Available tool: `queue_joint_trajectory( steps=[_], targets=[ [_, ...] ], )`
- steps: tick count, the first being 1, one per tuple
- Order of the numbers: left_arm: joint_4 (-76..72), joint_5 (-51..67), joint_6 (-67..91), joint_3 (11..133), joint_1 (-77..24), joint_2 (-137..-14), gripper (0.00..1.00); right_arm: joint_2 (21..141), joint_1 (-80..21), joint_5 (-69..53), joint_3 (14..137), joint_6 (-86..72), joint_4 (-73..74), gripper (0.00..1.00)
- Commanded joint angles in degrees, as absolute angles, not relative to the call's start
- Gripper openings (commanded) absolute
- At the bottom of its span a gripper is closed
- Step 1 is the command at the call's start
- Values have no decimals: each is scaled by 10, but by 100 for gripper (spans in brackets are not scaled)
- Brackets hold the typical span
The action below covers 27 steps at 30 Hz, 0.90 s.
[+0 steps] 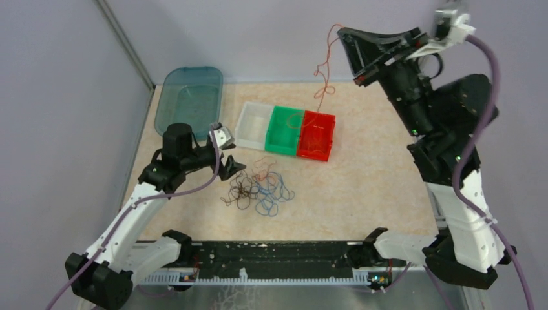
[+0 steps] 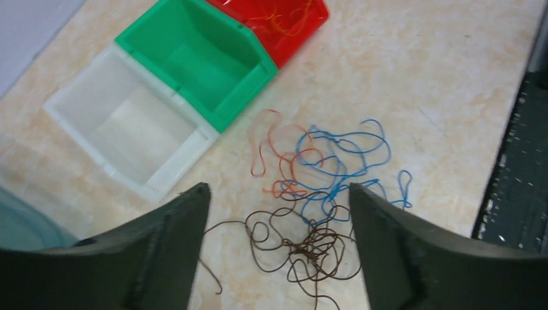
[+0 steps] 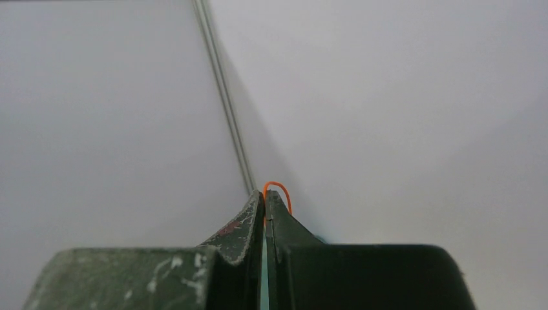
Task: Untangle the cables
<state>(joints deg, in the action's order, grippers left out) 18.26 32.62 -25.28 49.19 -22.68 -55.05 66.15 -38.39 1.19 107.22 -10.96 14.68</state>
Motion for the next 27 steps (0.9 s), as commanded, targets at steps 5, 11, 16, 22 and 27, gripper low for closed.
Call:
queue_joint_trajectory(
  steps=[5,11,16,22,27],
  targets=[
    [184,527,-170,511,-220,-516,97,643,-383,-16,1080,-155,53,0],
    [184,525,-193,507,-222,-538,96,657,-383,-33,1097,-171,50,0],
    [174,512,-206,524,-222,-545,97,656,-383,0,1072,-130,62,0],
    [251,491,-244,556,-222,-562,98,663,-380,68,987,-67,46,0],
    [331,432,-319,551,-221,-579,99,676,-361,78,928,-58,19,0]
  ],
)
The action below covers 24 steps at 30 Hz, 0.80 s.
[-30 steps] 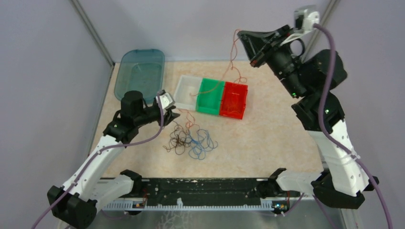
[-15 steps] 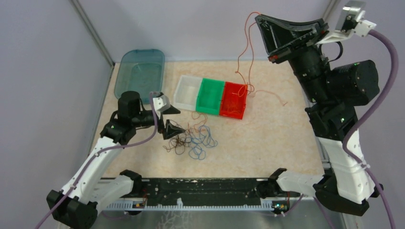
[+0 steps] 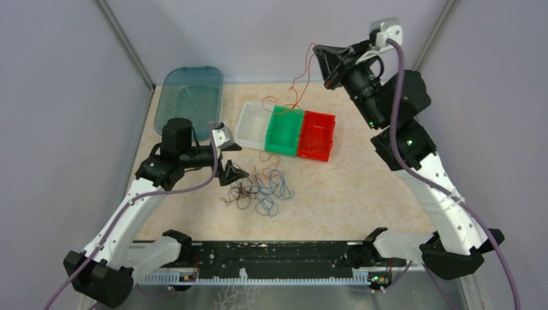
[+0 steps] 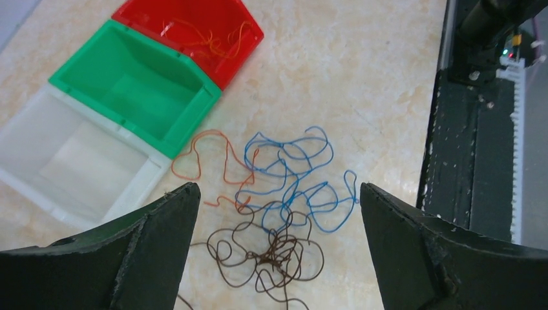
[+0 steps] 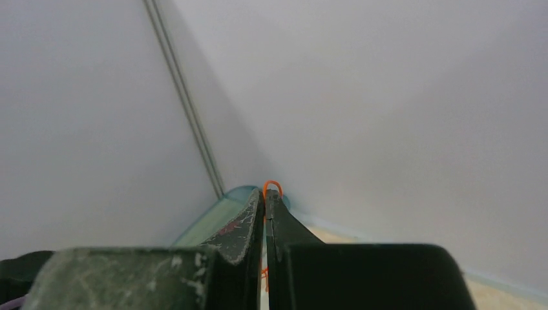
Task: Untangle the cables
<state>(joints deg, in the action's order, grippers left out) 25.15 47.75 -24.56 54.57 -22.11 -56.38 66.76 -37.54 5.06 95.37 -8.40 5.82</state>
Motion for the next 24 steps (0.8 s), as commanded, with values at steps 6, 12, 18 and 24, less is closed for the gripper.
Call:
queue_joint_trajectory(
  steps=[6,12,18,24],
  targets=[
    [353,297,-391,510,-221,-613,94,691,-345,99,886,-38,0,0],
    [355,293,-392,507,-214,-606,95,693,-322,112,839,-30,-21,0],
    [346,292,-385,497,-214,-594,97,696,-299,120,796,-34,-42,0],
    [350,293,-378,495,-214,-585,96,702,-284,118,771,-43,-55,0]
  ],
)
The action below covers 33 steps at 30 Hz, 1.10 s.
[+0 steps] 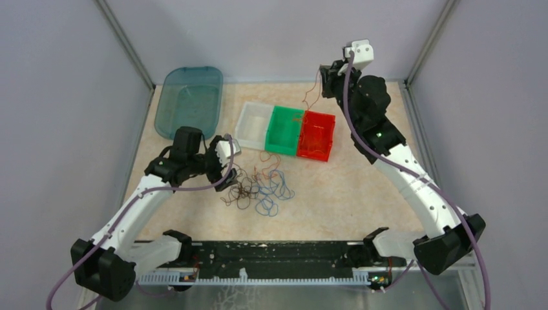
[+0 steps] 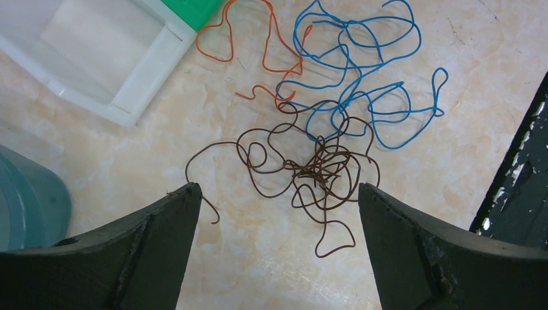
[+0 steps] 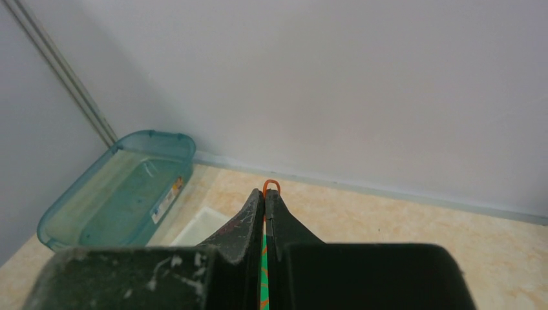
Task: Untangle the cables
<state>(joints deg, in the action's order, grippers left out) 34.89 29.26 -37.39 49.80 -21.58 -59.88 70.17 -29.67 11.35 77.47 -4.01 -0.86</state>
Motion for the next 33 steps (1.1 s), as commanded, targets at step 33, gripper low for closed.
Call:
queue_joint_trajectory(
  steps=[33],
  targets=[
    [342,302,-368,499,-214,-582,95,732,-213,168,629,-73,-107,0]
  ],
)
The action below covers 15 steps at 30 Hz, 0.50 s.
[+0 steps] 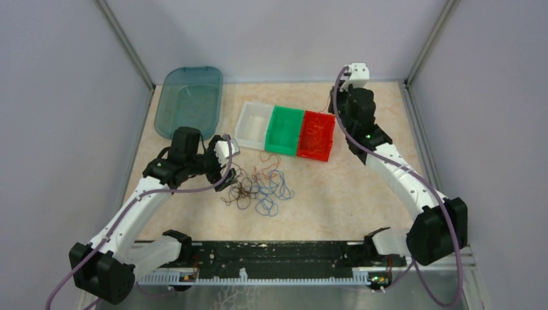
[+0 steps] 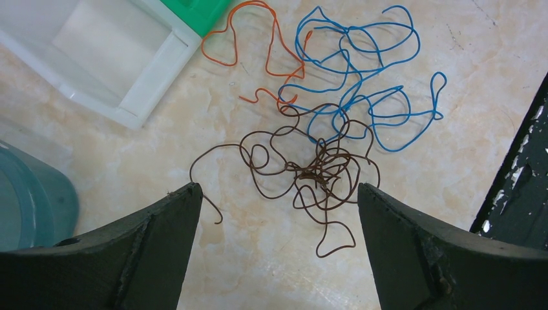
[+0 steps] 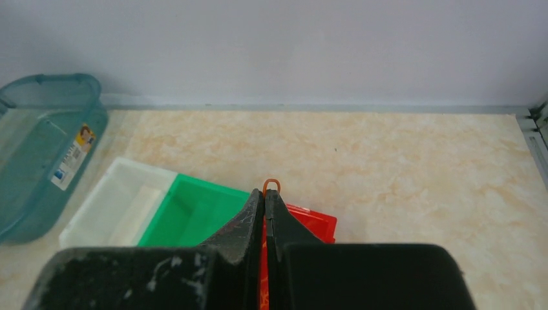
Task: Untangle the cables
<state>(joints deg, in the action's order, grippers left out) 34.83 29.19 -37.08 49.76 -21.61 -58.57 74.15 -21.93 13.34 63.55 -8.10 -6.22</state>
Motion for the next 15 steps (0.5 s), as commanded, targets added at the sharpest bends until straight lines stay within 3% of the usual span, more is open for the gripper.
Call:
queue_joint_trajectory(
  steps=[1,15],
  targets=[
    [341,301,-368,499,-214,-583,96,735,-213,172,626,-71,-107,0],
    [335,300,-355,505,-214,-583,98,895,-214,145,620,-88,-88,0]
  ],
)
